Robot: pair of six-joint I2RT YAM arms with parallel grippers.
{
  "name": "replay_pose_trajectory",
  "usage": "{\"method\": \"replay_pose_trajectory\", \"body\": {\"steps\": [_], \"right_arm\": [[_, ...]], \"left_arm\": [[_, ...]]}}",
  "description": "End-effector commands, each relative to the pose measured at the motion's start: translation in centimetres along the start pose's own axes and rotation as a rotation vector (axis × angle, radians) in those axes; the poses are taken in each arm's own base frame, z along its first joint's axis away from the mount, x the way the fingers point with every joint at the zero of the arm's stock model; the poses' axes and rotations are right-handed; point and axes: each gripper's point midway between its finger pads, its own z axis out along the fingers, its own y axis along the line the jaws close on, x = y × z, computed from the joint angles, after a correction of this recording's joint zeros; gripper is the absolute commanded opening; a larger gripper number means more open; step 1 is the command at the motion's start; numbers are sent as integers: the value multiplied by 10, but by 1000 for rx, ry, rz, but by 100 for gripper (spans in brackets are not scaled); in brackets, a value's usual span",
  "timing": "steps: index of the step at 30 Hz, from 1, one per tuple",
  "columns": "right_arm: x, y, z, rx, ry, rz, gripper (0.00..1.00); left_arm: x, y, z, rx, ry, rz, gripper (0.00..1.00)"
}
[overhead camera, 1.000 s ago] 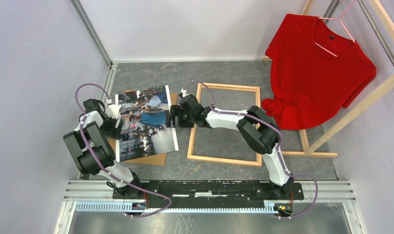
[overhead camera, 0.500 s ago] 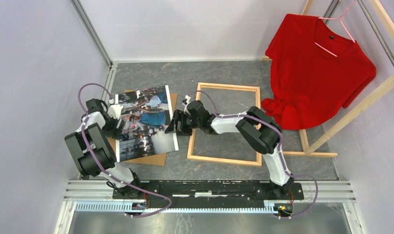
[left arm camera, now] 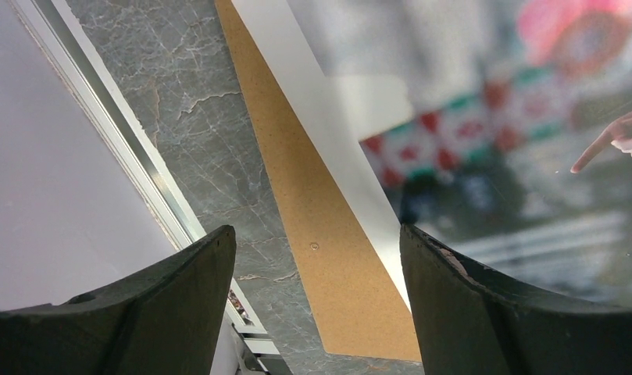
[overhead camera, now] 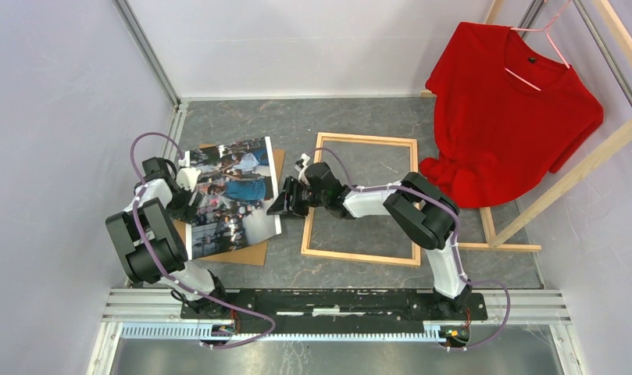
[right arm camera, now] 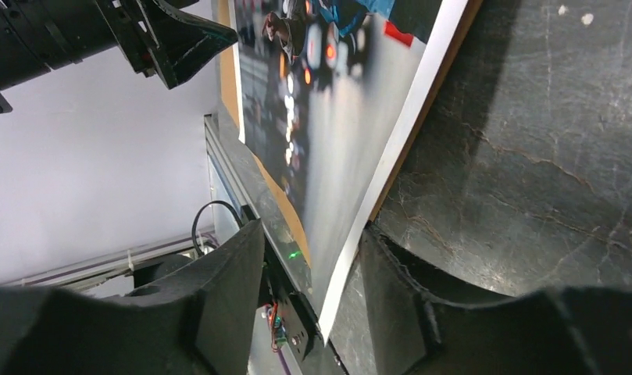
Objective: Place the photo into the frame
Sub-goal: Pick up the photo at the center of the board.
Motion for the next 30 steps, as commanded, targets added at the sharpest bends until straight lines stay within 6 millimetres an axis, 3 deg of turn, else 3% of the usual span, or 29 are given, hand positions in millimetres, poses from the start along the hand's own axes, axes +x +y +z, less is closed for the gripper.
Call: {"method": "replay_pose_trajectory", "body": {"steps": [1,6,13,15,18,21,23,26,28,30], "right_arm": [[-19,38,-1,-65,-39,-67,52],[-21,31,18,-6,-26,-95,43],[-25,16,26,78,-27,-120,35],[-24,9,25,107,-20,-121,35],[-20,-3,21,155,-13,-119,45],[-20,-6,17,151,-30,-116,44],[-22,-2,16,135,-42,-117,34],[-32,11,13,116,-63,-148,6],[-43,25,8,102,-91,-187,0],[-54,43,0,87,-119,-240,0]], "left_arm": [[22,-27,28,77,67,-5,83],[21,-26,25,78,65,-6,83],[18,-25,22,79,57,-6,83],[18,-25,22,80,58,-7,83],[17,-24,21,79,54,-6,83],[16,-24,20,78,53,-6,83],[16,-24,20,79,55,-8,83],[14,-22,17,75,50,-14,85],[7,-19,12,79,37,-28,90],[-3,-15,4,78,9,-52,98]]}}
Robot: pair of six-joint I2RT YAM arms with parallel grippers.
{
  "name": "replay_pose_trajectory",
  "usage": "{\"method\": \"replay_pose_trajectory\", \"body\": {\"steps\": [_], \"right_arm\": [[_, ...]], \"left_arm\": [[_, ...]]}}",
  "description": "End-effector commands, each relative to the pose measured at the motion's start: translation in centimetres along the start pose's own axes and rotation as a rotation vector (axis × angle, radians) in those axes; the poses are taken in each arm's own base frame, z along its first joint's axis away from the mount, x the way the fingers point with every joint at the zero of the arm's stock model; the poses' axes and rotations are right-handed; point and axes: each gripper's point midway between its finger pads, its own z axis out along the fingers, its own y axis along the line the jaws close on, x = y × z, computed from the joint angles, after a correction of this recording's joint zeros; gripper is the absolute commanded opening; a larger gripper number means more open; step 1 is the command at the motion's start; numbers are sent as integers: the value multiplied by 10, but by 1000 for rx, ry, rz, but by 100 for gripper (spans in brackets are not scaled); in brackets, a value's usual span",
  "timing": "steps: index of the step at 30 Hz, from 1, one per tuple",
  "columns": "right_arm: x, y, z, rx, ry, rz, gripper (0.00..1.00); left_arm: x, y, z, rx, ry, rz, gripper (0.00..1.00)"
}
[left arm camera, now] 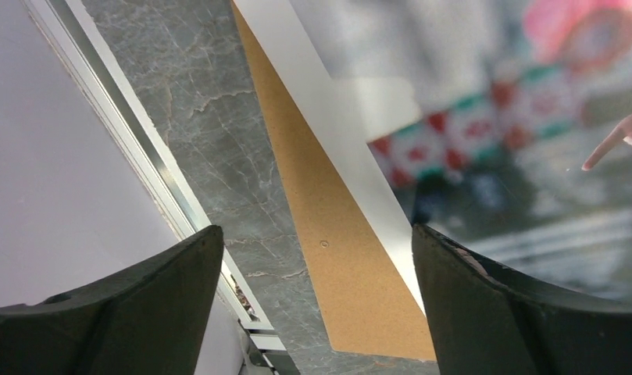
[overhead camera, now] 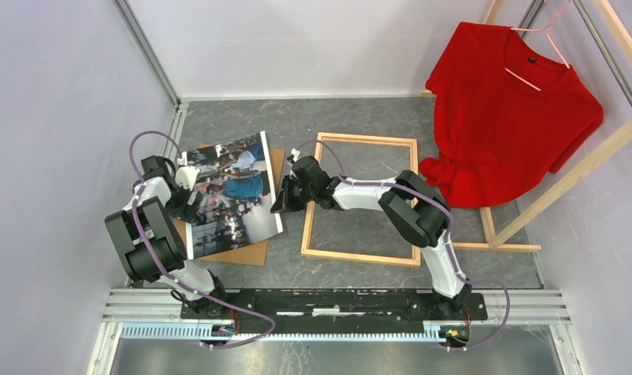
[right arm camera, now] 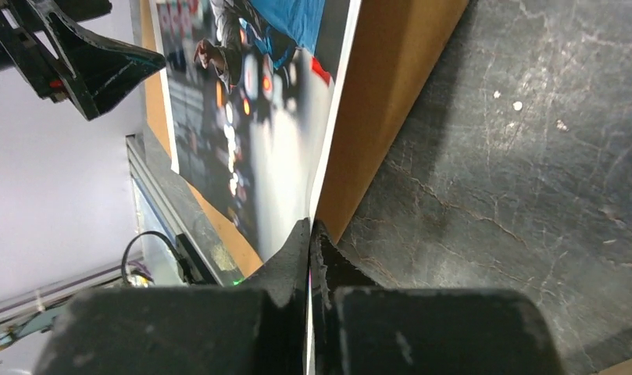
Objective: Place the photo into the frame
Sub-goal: Pick up the photo at the center of the board, then turn over the photo from the photo frame.
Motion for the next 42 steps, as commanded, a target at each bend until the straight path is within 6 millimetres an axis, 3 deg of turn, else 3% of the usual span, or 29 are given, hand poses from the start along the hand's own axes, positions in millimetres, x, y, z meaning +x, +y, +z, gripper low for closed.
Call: {"method": "replay_pose_trajectory", "body": {"steps": [1,4,7,11,16,19,21,24,26,31,34,39,42], "right_arm": [[-49,57,-33,-78,-133,-154,0],[-75,76,-62,-43,-190,-277,0],[-101,77,-108,98,-266,-424,0],[-132,78,-206,334,-423,-631,0],[-146,71,-337,641,-589,-774,0],[-146,73,-392,745,-629,-797,0],[-143,72,-410,798,-622,-808,0],[-136,61,-406,881,-535,-824,0],[-125,48,-384,962,-421,-856,0],[-74,11,-329,1107,-126,-984,0],[-46,-16,-314,1156,-8,-974,0],[17,-52,-277,1018,161,-882,0],[47,-43,-251,820,159,-731,0]], "left_arm": [[-7,-14,2,83,-12,-70,100],[-28,-4,-15,85,-62,-115,100],[-46,6,-31,84,-102,-163,100],[-64,11,-45,92,-157,-194,100],[-69,5,-46,118,-176,-208,100],[-67,0,-44,128,-175,-206,100],[-66,-2,-43,134,-173,-210,100],[-66,-2,-45,128,-177,-207,100],[-67,0,-48,117,-182,-203,100],[-65,-2,-47,117,-184,-202,100],[-63,-4,-46,119,-185,-202,100],[-62,-4,-44,116,-183,-197,100],[-62,-5,-44,111,-189,-194,100]]}}
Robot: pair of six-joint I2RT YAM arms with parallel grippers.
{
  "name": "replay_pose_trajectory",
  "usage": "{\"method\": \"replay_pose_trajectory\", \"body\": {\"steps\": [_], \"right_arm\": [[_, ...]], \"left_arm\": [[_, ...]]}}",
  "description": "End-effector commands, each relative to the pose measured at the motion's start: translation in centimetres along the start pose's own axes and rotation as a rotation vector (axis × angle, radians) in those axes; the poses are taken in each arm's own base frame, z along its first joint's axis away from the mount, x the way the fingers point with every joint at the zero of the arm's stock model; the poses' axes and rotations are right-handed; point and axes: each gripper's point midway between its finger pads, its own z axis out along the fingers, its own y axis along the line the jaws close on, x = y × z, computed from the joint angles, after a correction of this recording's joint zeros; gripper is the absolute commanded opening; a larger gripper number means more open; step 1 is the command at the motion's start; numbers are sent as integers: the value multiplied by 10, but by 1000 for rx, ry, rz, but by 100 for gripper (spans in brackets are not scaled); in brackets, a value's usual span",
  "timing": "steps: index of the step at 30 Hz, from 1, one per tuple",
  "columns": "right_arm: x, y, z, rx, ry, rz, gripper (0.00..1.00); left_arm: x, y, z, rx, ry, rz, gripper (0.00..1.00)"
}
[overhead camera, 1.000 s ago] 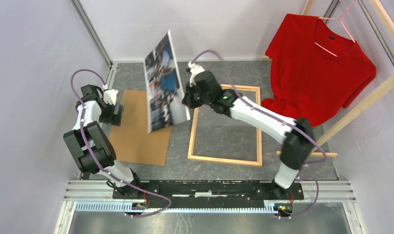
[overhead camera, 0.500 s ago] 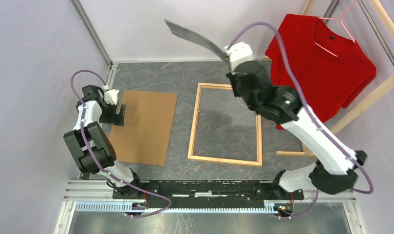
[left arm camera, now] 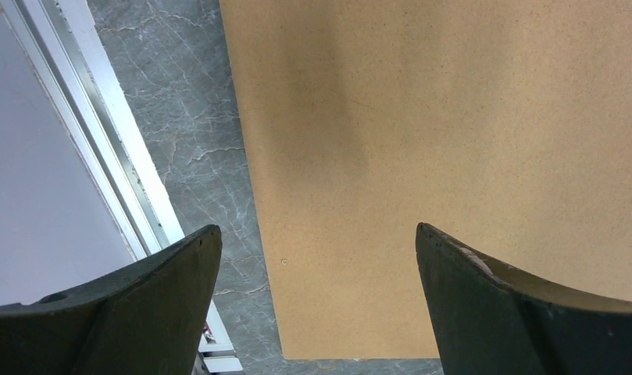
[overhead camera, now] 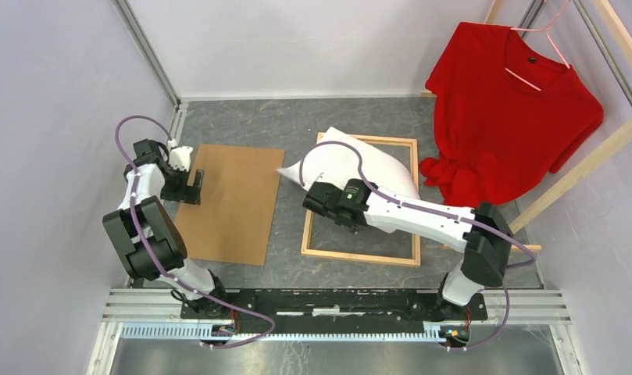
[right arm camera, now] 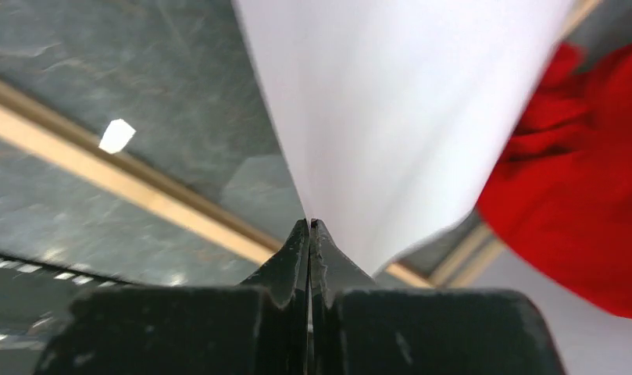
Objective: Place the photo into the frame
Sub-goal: Turn over the photo from the photo frame.
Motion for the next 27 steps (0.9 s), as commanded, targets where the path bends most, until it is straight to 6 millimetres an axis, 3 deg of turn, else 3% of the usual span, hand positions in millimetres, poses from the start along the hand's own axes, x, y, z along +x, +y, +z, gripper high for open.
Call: {"method": "replay_pose_trajectory", "body": {"steps": [1,6,15,22,27], "right_arm": [[-7,45,-22,-283,-62,269,0],[-27,61,-34,-321,15,502,0],[-93,82,-36,-387,-39,833,0],[-85,70,-8,-249,-17,1049,0],[-90,61,-2,-252,-110,1232,0]], "left_arm": [[-10,-3,-9,-12,-59,-20,100],[-8,-5,-9,-14,-63,-18,100],[-11,-2,-15,-40,-70,0,100],[-12,1,-18,-58,-71,15,100],[-14,1,-19,-61,-74,20,100]]}}
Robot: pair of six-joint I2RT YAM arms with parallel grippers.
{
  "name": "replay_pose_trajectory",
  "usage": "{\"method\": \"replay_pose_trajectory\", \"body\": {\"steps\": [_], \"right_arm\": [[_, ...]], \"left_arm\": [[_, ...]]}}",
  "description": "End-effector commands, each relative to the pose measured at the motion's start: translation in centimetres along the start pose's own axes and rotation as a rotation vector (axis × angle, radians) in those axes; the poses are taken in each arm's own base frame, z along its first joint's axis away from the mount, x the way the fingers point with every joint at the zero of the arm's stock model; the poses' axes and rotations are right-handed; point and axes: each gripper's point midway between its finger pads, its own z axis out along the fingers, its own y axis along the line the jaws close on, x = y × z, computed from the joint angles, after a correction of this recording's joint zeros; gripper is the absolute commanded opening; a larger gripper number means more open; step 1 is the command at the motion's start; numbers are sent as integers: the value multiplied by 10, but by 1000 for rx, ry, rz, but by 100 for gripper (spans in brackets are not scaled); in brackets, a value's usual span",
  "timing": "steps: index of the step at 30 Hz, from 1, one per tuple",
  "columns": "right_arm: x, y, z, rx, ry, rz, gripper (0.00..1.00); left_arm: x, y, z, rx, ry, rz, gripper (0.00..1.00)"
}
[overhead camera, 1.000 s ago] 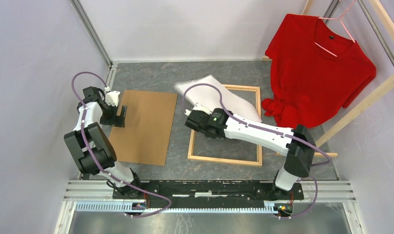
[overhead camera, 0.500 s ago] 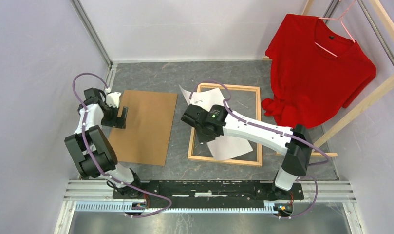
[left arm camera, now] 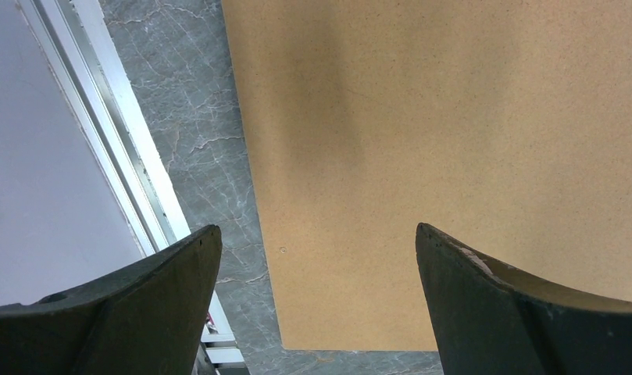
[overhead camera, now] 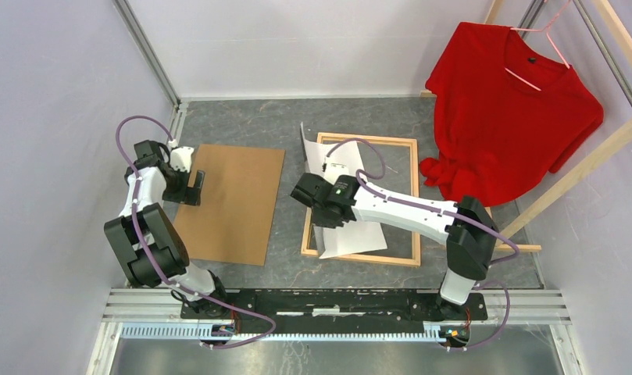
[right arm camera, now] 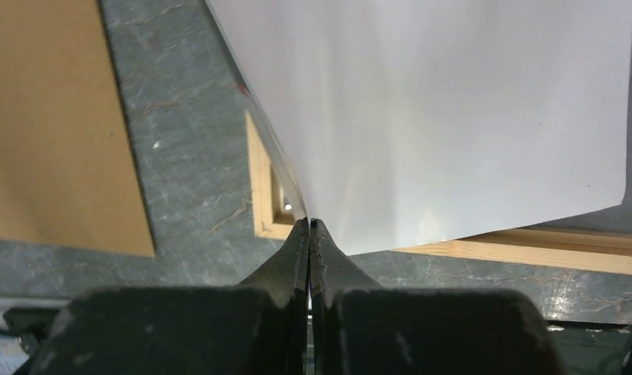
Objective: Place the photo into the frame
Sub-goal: Turn over the photo from the photo frame.
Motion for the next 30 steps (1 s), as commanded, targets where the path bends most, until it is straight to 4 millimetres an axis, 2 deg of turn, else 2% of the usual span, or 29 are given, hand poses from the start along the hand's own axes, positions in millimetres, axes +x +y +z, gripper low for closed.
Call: {"method": "replay_pose_trajectory", "body": {"steps": [1,7,10,12,17,24,27,30], "right_arm": [[-31,3,-5,-58,-165,236,0],[-56,2,-16,-4,-253,274,0],[-57,3,-20,-10,-260,287,0],[-59,-4,-25,0,-274,299,0],[-66,-32,-53,10,-351,288,0],[-69,-90,-80,102,-437,246,0],[-81,-105,-99,135,-489,230,0],[-107,-113,-133,135,-583,198,0]], "left_arm": [[-15,5,-10,-40,-57,7,100],[-14,6,-10,-45,-53,16,100],[-15,6,-10,-41,-55,12,100],[-15,5,-10,-41,-55,13,100],[-13,5,-10,-44,-50,25,100],[-14,2,-11,-35,-60,24,100],[-15,0,-13,-39,-65,26,100],[-15,0,-15,-40,-64,30,100]]}}
